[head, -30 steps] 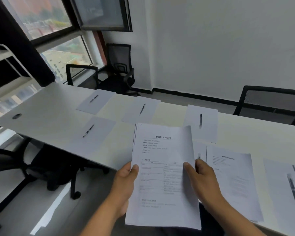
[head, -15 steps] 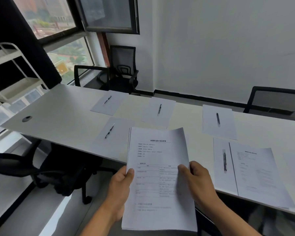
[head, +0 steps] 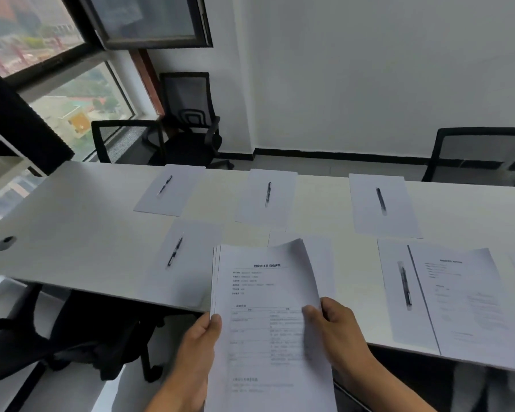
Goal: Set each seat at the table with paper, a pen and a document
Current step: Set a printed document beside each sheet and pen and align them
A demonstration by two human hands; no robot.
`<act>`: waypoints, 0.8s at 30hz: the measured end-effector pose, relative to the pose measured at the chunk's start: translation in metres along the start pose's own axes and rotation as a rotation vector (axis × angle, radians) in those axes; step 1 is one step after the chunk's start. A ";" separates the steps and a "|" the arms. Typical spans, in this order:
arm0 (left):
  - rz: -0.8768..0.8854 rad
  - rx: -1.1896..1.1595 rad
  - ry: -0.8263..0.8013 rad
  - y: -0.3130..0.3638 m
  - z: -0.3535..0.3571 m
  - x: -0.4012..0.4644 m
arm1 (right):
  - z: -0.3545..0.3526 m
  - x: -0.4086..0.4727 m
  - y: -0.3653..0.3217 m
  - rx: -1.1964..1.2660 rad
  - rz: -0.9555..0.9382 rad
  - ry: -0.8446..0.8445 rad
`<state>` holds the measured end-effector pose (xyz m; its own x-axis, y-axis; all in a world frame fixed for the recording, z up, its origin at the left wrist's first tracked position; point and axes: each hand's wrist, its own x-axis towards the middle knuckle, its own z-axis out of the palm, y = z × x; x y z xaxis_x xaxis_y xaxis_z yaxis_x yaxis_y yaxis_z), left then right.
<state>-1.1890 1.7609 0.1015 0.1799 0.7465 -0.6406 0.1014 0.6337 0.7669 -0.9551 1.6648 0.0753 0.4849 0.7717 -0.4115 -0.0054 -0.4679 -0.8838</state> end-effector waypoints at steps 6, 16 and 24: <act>-0.049 0.024 -0.028 0.019 0.023 0.056 | -0.006 0.057 0.003 -0.021 0.030 0.021; -0.155 0.124 -0.098 0.020 0.048 0.111 | -0.020 0.097 0.023 0.005 0.105 0.042; -0.203 0.226 -0.172 0.020 0.056 0.154 | -0.018 0.114 0.040 0.049 0.194 0.082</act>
<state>-1.1043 1.8771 0.0201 0.2941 0.5528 -0.7797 0.3628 0.6901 0.6262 -0.8840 1.7263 -0.0030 0.5400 0.6306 -0.5575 -0.1471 -0.5815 -0.8002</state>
